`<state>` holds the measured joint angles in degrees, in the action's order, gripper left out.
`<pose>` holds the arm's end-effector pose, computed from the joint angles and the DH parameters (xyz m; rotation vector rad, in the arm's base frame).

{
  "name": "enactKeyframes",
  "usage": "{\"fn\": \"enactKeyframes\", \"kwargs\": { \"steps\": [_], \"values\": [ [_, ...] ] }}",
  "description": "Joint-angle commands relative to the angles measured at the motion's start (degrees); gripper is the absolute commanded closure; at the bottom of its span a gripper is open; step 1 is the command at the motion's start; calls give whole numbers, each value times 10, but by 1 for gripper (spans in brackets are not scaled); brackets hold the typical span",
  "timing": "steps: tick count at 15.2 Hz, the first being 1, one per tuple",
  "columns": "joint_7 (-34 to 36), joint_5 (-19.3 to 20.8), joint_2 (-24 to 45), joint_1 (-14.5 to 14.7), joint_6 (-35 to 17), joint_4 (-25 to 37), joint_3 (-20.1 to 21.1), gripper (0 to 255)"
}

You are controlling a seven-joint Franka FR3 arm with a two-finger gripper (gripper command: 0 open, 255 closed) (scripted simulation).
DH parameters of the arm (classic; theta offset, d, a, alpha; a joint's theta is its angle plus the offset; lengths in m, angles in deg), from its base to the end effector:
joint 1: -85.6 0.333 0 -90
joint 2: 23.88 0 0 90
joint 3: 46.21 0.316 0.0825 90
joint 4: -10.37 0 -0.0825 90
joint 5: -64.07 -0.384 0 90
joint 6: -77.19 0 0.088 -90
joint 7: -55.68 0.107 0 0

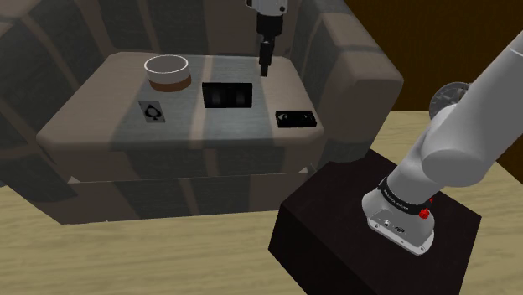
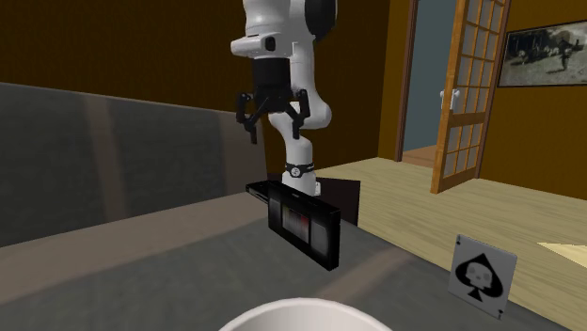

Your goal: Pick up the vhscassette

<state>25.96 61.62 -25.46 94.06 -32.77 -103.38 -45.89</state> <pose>0.5375 0.0861 0.4724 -2.9298 -0.9979 0.0475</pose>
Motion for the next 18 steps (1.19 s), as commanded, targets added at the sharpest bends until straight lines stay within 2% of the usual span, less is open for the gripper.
{"fn": "enactKeyframes", "kwargs": {
  "steps": [1,10,18],
  "values": [
    [-15,5,42,6,-12,33,6,0],
    [-68,41,225,37,-30,210,32,0],
    [-68,44,250,38,-80,185,32,0]
  ]
}}
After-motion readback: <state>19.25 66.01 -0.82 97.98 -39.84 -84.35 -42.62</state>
